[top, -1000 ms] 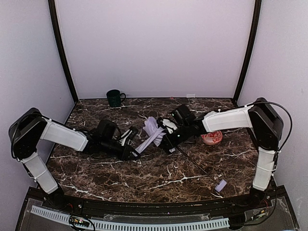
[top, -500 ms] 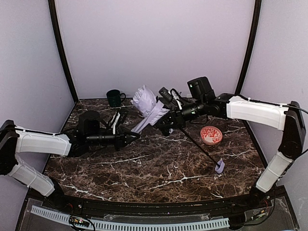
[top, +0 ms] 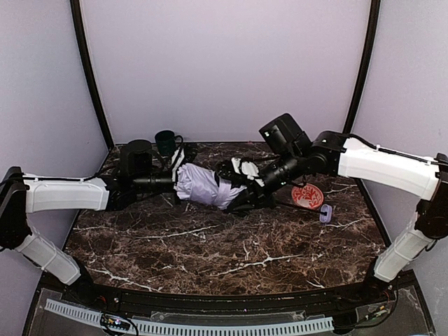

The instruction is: Put away the umbrella

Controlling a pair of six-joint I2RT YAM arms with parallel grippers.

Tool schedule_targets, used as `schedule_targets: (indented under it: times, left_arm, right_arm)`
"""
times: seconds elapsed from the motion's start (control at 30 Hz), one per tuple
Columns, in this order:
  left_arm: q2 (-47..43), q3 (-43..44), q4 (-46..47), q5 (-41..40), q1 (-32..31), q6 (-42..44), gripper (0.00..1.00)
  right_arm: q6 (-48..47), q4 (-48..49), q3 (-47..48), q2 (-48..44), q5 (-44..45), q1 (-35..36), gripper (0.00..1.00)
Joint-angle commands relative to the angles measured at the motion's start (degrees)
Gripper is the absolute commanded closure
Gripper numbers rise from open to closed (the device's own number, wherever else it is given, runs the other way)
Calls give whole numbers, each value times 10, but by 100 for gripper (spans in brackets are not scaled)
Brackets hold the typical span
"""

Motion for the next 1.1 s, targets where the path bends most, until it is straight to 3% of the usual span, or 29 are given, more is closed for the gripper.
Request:
schedule_targets:
  times: [0.0, 0.2, 0.33, 0.4, 0.6, 0.9, 1.07]
  left_arm:
    - [-1, 41, -11, -57, 32, 106, 100]
    - [-50, 21, 24, 20, 11, 146, 100]
    - [-90, 1, -47, -8, -56, 206, 100]
    - [-111, -23, -53, -28, -74, 209, 100]
    - [-149, -64, -58, -87, -80, 214, 100]
    - [-154, -63, -94, -113, -163, 244, 100]
    - [-193, -99, -101, -110, -171, 225, 100]
  right_arm:
    - [-84, -73, -45, -20, -48, 85, 100]
    - [-83, -24, -103, 13, 143, 135, 100]
    - [-114, 92, -186, 0, 360, 173, 100]
    - [-140, 116, -211, 11, 425, 180, 100]
    - [-224, 262, -315, 38, 519, 215, 100]
    - [-249, 385, -306, 144, 623, 221, 100]
    - [-257, 470, -329, 162, 671, 221, 100]
